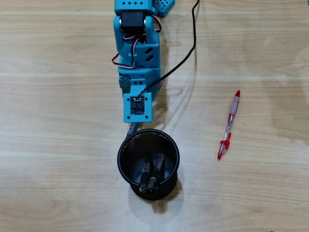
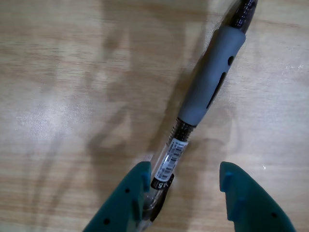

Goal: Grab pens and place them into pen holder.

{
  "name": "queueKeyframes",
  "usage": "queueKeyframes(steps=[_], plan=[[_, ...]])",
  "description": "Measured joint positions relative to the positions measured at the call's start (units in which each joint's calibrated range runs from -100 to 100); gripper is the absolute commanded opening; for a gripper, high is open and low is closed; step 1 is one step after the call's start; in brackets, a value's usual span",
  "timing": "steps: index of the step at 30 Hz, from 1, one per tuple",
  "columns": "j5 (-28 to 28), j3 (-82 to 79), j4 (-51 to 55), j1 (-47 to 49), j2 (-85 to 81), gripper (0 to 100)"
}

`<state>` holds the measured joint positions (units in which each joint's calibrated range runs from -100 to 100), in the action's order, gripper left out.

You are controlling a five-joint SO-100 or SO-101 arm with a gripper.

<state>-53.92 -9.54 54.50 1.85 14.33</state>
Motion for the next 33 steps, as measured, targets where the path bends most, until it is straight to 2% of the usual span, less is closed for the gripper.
queueKeyframes(steps=[11, 17, 33], plan=[[0.0, 3.8, 0.0, 1.0, 8.0, 15], [0.0, 4.8, -0.6, 0.0, 9.1, 2], [0.1, 4.7, 0.4, -3.2, 8.4, 2]])
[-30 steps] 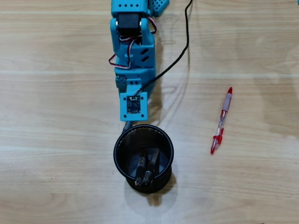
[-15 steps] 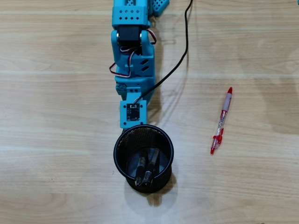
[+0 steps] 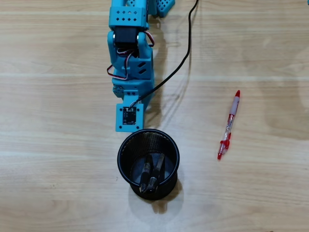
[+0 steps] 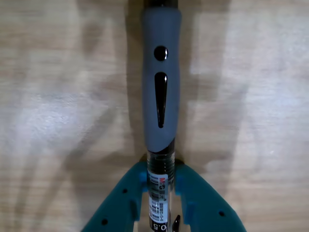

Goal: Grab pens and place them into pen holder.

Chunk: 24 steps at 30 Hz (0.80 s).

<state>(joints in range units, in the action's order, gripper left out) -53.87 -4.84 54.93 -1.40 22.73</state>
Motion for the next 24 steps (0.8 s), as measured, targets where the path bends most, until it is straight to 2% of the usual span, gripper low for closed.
queueKeyframes(steps=[7, 19, 24], plan=[[0.1, -1.7, 0.6, -0.7, -8.2, 2], [0.1, -1.8, 10.6, -0.6, -36.3, 2], [0.1, -1.8, 11.5, -0.7, -43.1, 2]])
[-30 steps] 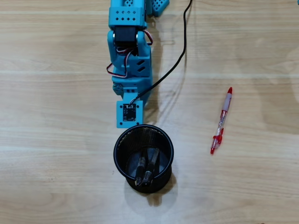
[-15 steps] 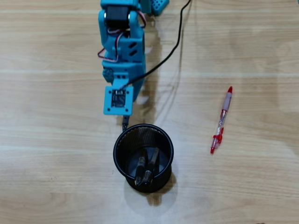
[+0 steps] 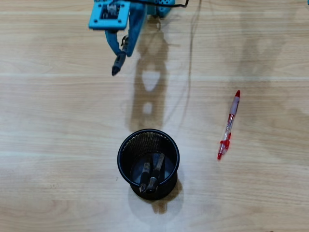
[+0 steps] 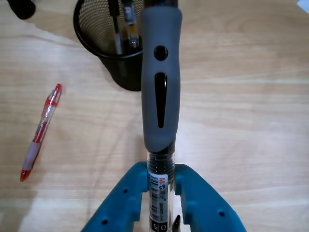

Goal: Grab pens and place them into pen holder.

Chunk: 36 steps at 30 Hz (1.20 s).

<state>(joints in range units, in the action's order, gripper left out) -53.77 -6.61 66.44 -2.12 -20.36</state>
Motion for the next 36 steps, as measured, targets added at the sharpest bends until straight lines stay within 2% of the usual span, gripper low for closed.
queueKeyframes(steps=[9, 12, 19, 20, 23, 25, 26, 29, 33, 36], plan=[[0.0, 0.0, -0.3, 5.1, -1.3, 2], [1.5, 0.2, -6.2, 6.0, -1.3, 2], [12.1, 0.2, -21.1, 6.5, -1.3, 2], [15.3, 0.2, -23.4, 7.2, -1.3, 2], [19.7, 0.2, -26.1, 6.9, -1.3, 2], [24.9, 0.3, -27.1, 7.1, -1.3, 2], [29.7, 0.3, -27.3, 8.8, -1.3, 2], [34.0, 0.3, -27.4, 9.8, -1.3, 2], [35.3, -1.0, -27.9, 9.3, -1.3, 2], [32.7, -3.6, -33.5, 9.8, -1.2, 2]])
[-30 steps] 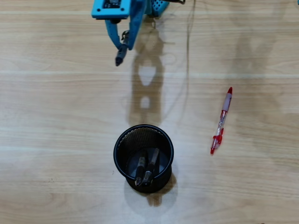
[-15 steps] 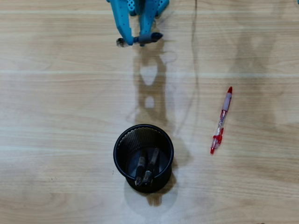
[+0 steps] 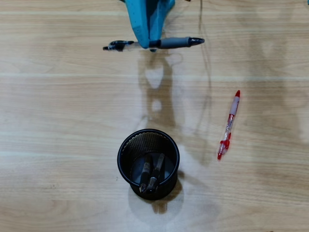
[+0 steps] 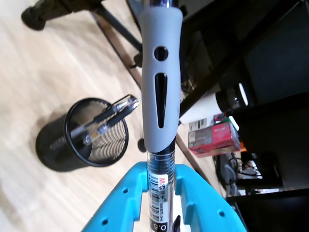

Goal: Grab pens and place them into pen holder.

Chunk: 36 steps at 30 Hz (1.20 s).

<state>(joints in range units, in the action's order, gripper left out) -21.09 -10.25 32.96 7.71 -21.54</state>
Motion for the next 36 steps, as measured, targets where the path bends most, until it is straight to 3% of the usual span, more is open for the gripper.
queueKeyframes(steps=[8, 12, 18, 29, 36], plan=[[-6.2, 1.2, -32.4, 3.4, 18.2, 2], [-11.4, 6.5, -42.5, 2.4, 28.1, 2], [-19.0, 12.8, -45.8, 1.0, 37.9, 2], [-31.0, 8.4, -45.8, -4.6, 43.0, 2], [-34.0, 6.9, -45.8, -5.1, 43.6, 3]])
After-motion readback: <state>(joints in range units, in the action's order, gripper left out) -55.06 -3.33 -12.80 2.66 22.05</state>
